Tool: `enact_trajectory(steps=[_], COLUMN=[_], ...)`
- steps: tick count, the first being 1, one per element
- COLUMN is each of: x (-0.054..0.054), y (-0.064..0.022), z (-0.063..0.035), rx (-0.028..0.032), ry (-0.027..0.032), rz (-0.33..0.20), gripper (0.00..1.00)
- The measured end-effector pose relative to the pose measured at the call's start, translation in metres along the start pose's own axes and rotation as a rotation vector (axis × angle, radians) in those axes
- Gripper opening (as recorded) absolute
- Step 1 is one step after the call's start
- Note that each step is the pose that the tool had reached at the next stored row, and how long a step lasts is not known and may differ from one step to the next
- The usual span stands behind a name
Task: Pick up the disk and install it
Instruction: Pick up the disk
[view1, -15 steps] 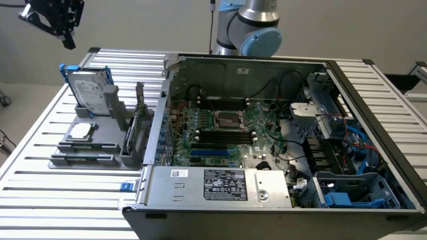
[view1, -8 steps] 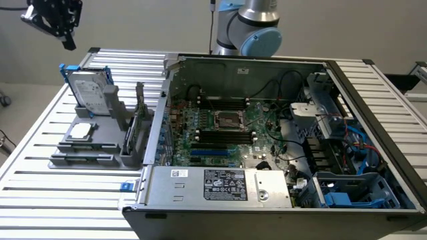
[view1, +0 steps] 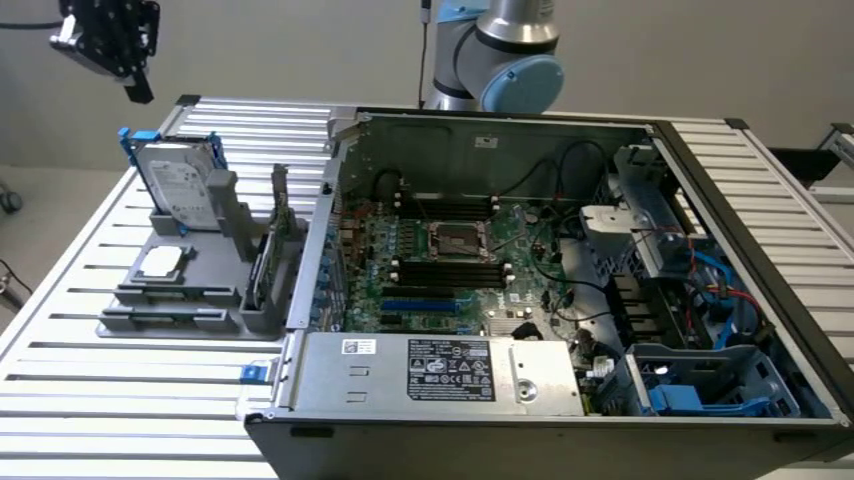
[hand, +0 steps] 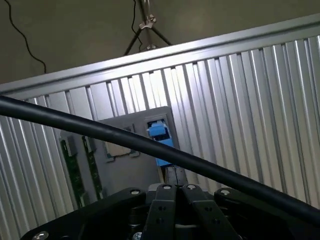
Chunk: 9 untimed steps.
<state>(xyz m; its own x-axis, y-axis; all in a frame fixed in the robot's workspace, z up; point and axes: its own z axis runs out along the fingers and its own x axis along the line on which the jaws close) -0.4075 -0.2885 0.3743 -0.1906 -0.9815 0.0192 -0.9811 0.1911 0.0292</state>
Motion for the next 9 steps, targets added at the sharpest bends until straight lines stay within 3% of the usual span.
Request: enact_trajectory(steps=[5, 9], x=[0.0, -0.0002], y=[0.0001, 0.0023], z=[0.0025, 0.0035], rx=[0.0014, 0.002], ry=[0.0014, 0.0022], rz=[-0.086, -0.119], gripper=[0.11, 0.11])
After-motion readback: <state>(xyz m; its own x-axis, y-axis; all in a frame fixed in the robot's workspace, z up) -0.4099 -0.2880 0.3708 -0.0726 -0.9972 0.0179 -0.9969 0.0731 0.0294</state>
